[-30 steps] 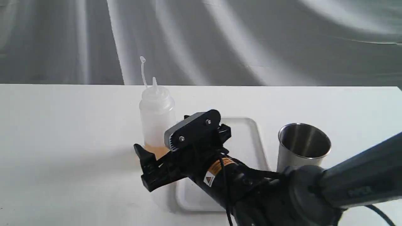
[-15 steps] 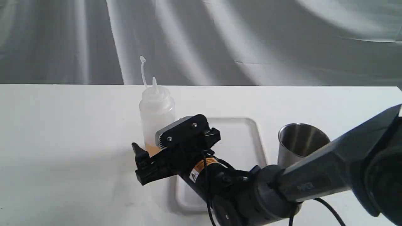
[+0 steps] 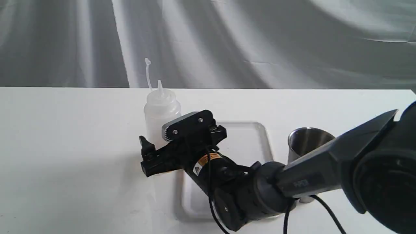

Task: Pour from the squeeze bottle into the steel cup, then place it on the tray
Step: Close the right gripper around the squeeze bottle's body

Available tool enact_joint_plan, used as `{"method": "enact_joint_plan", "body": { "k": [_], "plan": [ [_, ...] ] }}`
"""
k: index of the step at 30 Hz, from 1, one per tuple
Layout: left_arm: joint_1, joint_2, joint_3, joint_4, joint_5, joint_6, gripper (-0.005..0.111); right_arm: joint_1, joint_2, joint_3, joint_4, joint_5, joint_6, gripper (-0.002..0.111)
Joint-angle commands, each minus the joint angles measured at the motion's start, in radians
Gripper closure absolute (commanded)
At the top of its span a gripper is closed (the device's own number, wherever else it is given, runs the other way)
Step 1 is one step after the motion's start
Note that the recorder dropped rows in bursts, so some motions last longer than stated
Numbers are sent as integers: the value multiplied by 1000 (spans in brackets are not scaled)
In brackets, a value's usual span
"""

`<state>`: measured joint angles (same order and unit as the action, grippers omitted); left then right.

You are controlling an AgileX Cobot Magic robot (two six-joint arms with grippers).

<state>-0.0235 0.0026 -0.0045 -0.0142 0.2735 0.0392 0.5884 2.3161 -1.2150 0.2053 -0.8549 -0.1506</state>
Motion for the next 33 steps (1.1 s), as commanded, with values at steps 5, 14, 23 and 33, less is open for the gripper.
{"method": "enact_joint_plan", "body": {
  "k": [5,14,23,33],
  "plan": [
    [2,-3,4,-1,-8,-5,107,-9,42,-65,-17,32,-8,3],
    [2,-3,4,-1,-8,-3,107,-9,86,-117,-17,60,-10,3],
    [2,-3,4,-1,-8,-3,107,-27,117,-159,-19,78,-7,3],
    [2,-3,4,-1,-8,-5,107,-33,120,-169,-41,88,-3,6]
  ]
}}
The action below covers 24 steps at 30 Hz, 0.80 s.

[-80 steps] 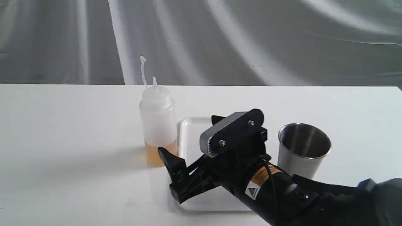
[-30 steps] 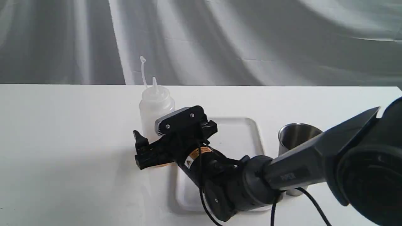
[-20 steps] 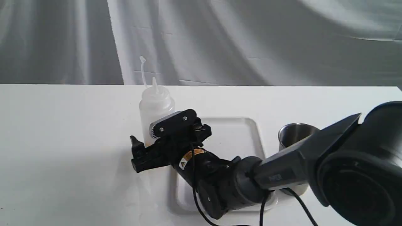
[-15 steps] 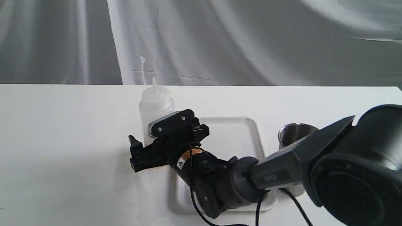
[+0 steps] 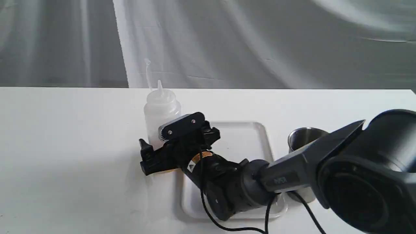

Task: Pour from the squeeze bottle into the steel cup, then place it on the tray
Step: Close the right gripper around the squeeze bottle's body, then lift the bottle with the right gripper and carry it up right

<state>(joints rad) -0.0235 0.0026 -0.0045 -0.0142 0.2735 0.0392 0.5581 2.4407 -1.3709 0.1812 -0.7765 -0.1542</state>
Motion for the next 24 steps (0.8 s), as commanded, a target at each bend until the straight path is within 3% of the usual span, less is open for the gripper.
{"method": "enact_joint_plan", "body": {
  "k": [1,11,16,21,23,24],
  "plan": [
    [2,-3,4,-1,-8,-5,107,-3,-3,-19,-18,14,0,7],
    [2,-3,4,-1,-8,-2,107,-3,10,-68,-25,56,3,21],
    [2,-3,4,-1,-8,-2,107,-3,10,-68,-25,56,3,53],
    [2,-3,4,-1,-8,-4,107,-1,8,-68,-25,55,1,97],
    [2,-3,4,-1,-8,-4,107,1,-3,-68,-25,55,-3,108],
    [2,-3,4,-1,-8,-4,107,1,-13,-68,-25,55,-3,108]
  ]
}}
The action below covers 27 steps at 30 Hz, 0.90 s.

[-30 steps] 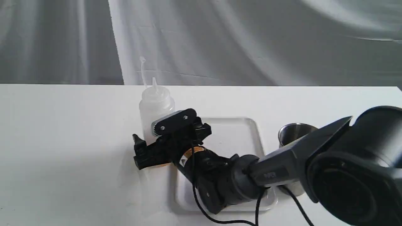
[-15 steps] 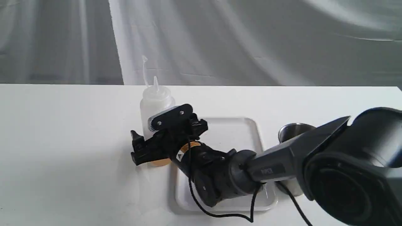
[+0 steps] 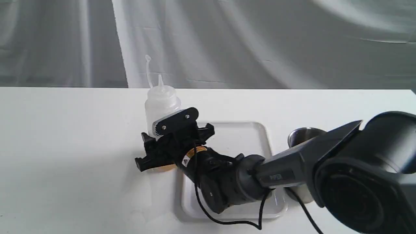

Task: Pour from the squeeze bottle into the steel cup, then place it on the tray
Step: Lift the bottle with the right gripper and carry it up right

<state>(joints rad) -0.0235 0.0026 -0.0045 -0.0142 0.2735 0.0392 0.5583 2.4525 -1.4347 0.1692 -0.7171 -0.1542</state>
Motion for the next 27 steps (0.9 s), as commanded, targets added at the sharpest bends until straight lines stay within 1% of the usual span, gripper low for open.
{"method": "enact_joint_plan", "body": {
  "k": [1,7,11,14,21,24,27],
  "plan": [
    [2,-3,4,-1,-8,-4,107,1,-38,-5,-13,-5,-3,108],
    [2,-3,4,-1,-8,-1,107,1,-151,-5,-13,1,-30,108],
    [2,-3,4,-1,-8,-1,107,3,-263,-5,-13,47,-63,108],
    [2,-3,4,-1,-8,-1,107,3,-349,-5,-13,112,-73,108],
    [2,-3,4,-1,-8,-1,107,3,-563,-5,-13,382,-160,108],
    [2,-3,4,-1,-8,-1,107,3,-635,-5,-29,446,-160,108],
    [2,-3,4,-1,-8,-1,107,3,-704,5,-41,462,-160,108]
  ]
}}
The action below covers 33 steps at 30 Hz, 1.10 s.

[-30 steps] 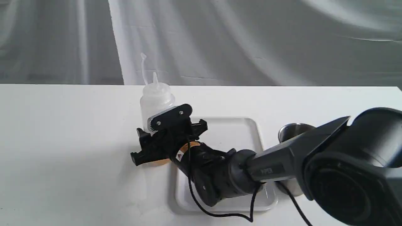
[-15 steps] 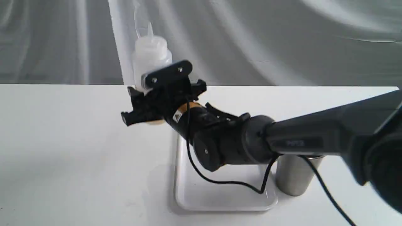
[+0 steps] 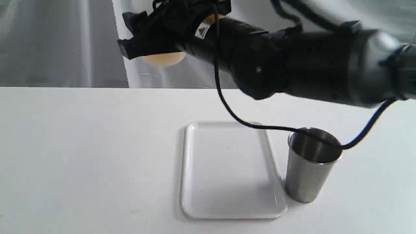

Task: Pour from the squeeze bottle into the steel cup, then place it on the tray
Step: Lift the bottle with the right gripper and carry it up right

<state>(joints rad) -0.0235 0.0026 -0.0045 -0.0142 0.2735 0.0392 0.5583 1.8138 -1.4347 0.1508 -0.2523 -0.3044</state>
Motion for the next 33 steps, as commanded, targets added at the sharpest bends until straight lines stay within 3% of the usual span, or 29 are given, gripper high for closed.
{"method": "enact_joint_plan", "body": {
  "k": [1,14,25,33],
  "plan": [
    [2,-3,4,-1,-8,-1,107,1,-91,14,-25,-6,-10,108],
    [2,-3,4,-1,-8,-4,107,-64,-391,284,-33,-16,-10,108],
    [2,-3,4,-1,-8,-2,107,-289,-707,633,-135,-8,93,108],
    [2,-3,4,-1,-8,-2,107,-440,-834,743,-443,215,245,108]
  ]
}}
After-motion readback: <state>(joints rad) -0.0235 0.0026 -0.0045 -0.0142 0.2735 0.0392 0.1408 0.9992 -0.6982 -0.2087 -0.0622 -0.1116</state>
